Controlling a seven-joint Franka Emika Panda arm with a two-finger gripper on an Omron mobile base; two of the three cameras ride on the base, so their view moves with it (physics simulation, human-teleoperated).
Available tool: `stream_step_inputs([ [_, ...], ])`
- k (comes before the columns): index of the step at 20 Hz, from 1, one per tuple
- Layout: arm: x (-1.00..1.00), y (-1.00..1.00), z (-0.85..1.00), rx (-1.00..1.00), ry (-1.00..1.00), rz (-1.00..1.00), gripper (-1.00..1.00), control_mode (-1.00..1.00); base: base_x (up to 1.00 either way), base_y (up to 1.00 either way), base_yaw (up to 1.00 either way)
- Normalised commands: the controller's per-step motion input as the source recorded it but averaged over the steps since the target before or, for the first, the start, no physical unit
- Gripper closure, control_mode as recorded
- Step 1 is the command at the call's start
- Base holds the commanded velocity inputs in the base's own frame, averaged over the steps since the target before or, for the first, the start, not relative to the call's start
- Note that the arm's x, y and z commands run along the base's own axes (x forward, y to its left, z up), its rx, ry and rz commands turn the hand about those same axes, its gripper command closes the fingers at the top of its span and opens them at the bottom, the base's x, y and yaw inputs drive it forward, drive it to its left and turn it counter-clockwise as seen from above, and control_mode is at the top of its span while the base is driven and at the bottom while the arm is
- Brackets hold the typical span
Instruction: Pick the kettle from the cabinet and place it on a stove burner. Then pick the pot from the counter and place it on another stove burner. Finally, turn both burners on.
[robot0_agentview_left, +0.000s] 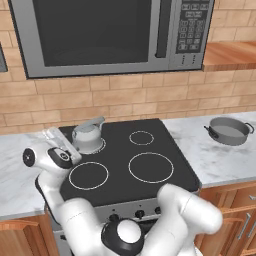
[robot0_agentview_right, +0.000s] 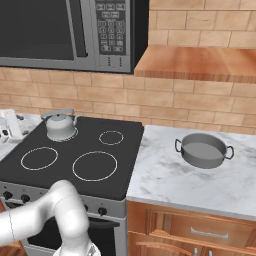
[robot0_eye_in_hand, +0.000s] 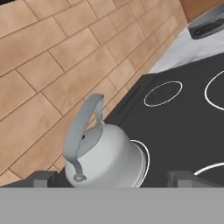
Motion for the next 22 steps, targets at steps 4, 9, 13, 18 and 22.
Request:
stream_step_inputs([
  [4,-0.48,-0.13,0.27,0.05,0.01,0.0,-1.0,-1.0,0.0,0.0,0.0],
  [9,-0.42,-0.16,0.31,0.08,0.04,0.0,-1.0,-1.0,0.0,0.0,0.0],
  [13,-0.39,-0.18,0.28,0.1,0.06,0.0,-1.0,-1.0,0.0,0.0,0.0],
  [18,-0.33,-0.22,0.29,0.09,0.05,0.0,-1.0,-1.0,0.0,0.0,0.0],
  [22,-0.27,-0.24,0.27,0.08,0.04,0.0,-1.0,-1.0,0.0,0.0,0.0],
])
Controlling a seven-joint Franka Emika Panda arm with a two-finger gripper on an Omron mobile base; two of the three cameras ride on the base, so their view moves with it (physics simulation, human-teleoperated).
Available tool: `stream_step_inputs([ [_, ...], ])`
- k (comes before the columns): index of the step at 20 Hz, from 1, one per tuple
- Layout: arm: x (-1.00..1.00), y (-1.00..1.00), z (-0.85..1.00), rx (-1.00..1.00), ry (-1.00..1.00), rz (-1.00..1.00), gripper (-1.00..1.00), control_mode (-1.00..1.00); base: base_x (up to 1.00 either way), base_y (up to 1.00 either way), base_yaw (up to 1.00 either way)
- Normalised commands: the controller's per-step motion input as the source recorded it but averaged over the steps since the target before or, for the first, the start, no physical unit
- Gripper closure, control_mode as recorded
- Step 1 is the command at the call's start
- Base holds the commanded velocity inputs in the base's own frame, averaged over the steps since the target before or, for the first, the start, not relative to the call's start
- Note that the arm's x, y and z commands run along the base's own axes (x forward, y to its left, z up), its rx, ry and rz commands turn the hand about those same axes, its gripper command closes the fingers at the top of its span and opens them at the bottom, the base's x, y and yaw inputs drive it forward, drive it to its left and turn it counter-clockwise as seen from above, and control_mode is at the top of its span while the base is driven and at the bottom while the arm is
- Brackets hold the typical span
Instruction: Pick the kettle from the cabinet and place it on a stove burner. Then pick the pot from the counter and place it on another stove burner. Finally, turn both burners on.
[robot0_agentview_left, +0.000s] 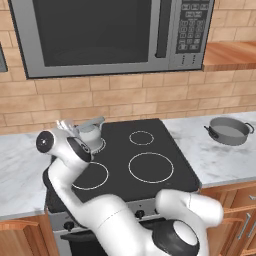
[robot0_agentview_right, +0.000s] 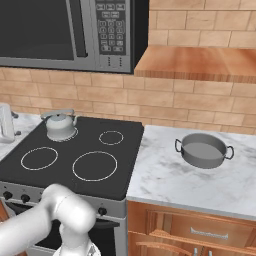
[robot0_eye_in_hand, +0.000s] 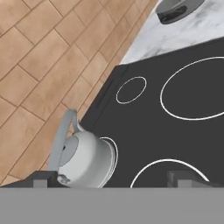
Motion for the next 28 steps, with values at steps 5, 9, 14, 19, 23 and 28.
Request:
stream_step_inputs([
  [5,-0.27,-0.25,0.23,0.06,0.02,0.0,-1.0,-1.0,0.0,0.0,0.0],
  [9,-0.27,-0.29,0.22,0.06,0.01,0.0,-1.0,-1.0,0.0,0.0,0.0],
  [14,-0.21,-0.36,0.21,0.09,0.02,0.0,-1.0,-1.0,0.0,0.0,0.0],
  [19,-0.2,-0.41,0.14,0.11,0.03,0.0,-1.0,-1.0,0.0,0.0,0.0],
  [23,-0.24,-0.43,0.02,0.14,0.04,0.0,-1.0,-1.0,0.0,0.0,0.0],
  [28,-0.19,-0.41,0.0,0.15,0.03,0.0,-1.0,-1.0,0.0,0.0,0.0],
])
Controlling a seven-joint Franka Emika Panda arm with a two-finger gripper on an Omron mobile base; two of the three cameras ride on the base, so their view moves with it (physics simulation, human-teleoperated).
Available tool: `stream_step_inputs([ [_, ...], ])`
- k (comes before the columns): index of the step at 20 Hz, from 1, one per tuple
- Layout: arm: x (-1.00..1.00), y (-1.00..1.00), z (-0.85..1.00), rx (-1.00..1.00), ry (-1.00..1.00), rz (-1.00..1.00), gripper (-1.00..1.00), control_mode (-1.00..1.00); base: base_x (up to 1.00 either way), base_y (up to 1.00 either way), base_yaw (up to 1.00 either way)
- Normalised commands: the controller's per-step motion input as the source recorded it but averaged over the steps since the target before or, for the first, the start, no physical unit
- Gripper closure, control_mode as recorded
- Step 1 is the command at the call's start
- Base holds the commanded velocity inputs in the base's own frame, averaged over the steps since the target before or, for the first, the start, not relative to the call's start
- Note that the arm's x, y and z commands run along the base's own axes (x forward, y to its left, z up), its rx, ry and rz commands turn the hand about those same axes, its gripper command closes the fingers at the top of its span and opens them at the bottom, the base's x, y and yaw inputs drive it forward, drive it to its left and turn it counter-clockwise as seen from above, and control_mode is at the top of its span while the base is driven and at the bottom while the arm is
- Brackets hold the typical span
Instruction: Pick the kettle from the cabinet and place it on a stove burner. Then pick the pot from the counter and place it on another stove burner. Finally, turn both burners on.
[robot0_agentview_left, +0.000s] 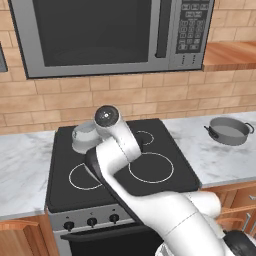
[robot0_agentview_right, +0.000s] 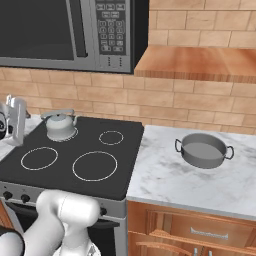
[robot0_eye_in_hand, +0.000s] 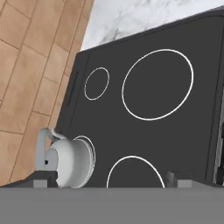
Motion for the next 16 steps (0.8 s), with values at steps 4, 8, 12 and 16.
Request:
stream_step_inputs([
  [4,-0.04,-0.42,0.0,0.18,0.05,0.02,-1.0,-1.0,0.0,0.0,0.0],
  [8,-0.09,-0.56,0.0,0.19,0.03,0.04,-1.0,-1.0,0.0,0.0,0.0],
  [12,-0.16,-0.58,0.0,0.2,0.01,0.04,-1.0,-1.0,0.0,0.0,0.0],
  [16,-0.08,-0.59,0.0,0.2,0.03,0.03,-1.0,-1.0,0.0,0.0,0.0],
])
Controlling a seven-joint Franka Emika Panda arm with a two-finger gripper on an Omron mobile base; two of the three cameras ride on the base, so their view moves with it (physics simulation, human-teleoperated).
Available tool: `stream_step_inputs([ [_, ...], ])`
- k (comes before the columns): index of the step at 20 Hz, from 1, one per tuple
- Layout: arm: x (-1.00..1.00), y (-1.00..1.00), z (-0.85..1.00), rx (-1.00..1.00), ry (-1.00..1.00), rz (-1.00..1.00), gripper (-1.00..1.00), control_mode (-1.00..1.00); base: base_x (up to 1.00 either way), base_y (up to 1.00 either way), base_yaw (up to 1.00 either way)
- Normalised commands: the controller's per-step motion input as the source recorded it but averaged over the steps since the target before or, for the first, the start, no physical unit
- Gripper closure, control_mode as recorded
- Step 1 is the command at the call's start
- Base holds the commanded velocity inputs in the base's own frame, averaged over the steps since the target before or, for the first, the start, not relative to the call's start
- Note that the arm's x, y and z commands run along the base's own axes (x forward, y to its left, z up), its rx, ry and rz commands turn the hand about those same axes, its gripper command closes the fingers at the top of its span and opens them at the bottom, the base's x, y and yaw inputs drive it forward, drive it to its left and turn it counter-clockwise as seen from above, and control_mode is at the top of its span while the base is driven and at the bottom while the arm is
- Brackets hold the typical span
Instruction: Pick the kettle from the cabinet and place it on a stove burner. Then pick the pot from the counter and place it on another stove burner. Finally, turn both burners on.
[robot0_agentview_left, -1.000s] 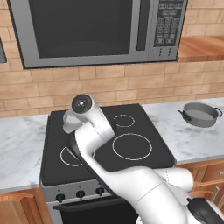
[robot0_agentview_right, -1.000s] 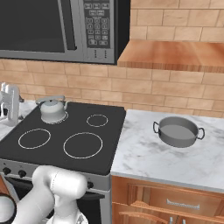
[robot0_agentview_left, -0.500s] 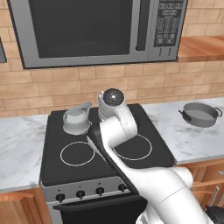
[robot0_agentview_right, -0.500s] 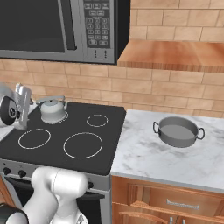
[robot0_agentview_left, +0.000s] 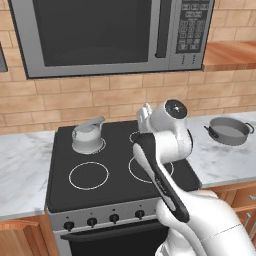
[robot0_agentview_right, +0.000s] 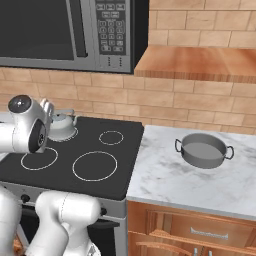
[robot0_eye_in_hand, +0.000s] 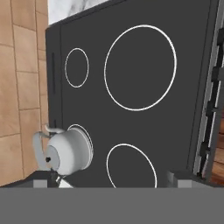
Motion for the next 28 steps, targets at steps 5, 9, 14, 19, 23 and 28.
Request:
stream_step_inputs([
  [5,-0.01,-0.54,0.0,0.19,0.06,0.03,-1.0,-1.0,0.0,0.0,0.0],
  [9,-0.01,-0.58,0.0,0.19,0.0,0.04,-1.0,-1.0,0.0,0.0,0.0],
  [14,0.0,-0.51,0.0,0.14,0.0,0.02,-1.0,-1.0,0.0,0.0,0.0],
  [19,0.0,-0.23,0.0,0.04,0.0,0.0,-1.0,-1.0,0.0,0.0,0.0],
  [23,0.0,0.0,0.0,0.0,0.0,0.0,-1.0,-1.0,0.0,0.0,0.0],
  [28,0.01,0.0,-0.01,0.0,0.0,0.0,-1.0,-1.0,0.0,0.0,0.0],
])
